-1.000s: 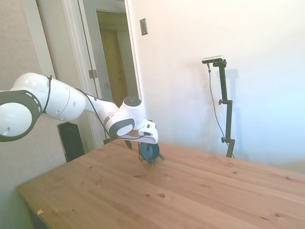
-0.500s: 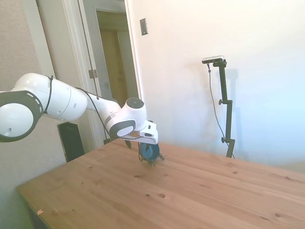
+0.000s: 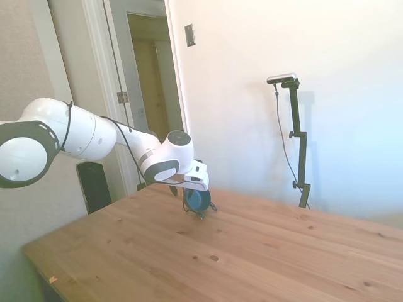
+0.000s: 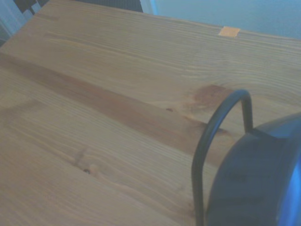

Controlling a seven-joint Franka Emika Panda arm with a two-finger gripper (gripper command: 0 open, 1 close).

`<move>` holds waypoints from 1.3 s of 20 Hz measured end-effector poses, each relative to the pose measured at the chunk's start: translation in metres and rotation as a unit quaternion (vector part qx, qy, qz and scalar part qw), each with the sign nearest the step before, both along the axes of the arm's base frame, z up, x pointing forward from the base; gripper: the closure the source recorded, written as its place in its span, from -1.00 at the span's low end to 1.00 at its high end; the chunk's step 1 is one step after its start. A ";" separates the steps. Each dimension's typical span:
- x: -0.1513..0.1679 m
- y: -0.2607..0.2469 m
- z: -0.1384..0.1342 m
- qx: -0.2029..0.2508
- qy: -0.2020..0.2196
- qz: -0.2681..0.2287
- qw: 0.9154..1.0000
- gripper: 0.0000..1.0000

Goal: Unload the bowl

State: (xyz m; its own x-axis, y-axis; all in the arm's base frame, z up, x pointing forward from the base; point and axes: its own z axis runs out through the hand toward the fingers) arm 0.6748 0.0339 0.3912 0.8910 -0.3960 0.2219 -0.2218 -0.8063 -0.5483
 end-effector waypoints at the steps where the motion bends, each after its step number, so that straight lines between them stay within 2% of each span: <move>1: 0.002 0.000 -0.001 0.001 0.000 -0.001 1.000 1.00; 18: 0.016 -0.003 0.001 0.029 0.011 0.002 1.000 1.00; 26: 0.018 -0.011 0.021 0.061 0.001 -0.003 0.998 1.00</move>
State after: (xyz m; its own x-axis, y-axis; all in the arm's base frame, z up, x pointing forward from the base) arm 0.6924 0.0229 0.4122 0.8891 -0.4250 0.1700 -0.2275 -0.7325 -0.6416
